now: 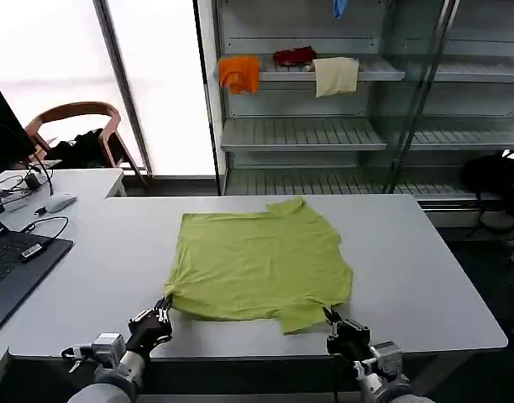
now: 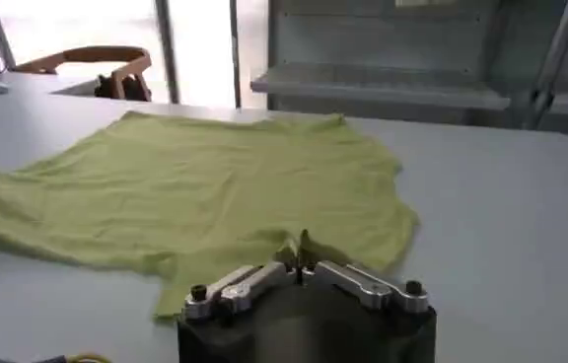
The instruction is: Fold and organize the clothes.
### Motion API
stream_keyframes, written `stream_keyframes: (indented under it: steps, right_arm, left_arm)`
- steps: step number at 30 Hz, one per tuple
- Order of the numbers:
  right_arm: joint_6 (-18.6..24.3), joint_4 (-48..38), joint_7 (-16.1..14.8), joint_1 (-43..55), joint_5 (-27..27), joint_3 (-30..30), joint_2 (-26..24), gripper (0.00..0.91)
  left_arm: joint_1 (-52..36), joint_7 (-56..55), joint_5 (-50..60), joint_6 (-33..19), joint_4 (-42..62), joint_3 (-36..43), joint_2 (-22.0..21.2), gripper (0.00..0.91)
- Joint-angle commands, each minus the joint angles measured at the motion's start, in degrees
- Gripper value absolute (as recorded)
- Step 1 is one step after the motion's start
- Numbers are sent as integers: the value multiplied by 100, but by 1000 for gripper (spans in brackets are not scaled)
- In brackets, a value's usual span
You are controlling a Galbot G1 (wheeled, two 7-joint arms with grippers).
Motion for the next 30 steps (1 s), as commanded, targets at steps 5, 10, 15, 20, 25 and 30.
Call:
stream_keyframes:
  steps: [5,10,15,20,25,30]
  right_arm:
    - [-69,-1059,-677,1172,-100,76,-175,0]
    - [73,-1654,-1034,1682,-365,-84,-102,0]
    - [98,-2139,-1053,2208,-581,-315,81,0]
    - [158,-2264,-1112,2523,-760,-459,196,0]
    - [303,-2392,-1136,2728,-992,-582,346,0]
    - [344,-2476,-1137,2829,-1065,-688,379,0]
  left_arm:
    - [-1715,-536,-240,-55,1115,472,-74,0]
    - [-2022,-556,-192,-23,1403,708,-105,10]
    - [-2258,-637,-35,-3,1765,828,-208,10]
    - [-2305,-664,29,-15,1870,832,-244,10]
    - [-2351,-749,109,-19,1966,824,-285,10]
    - [-2305,-678,235,-52,1994,809,-281,10]
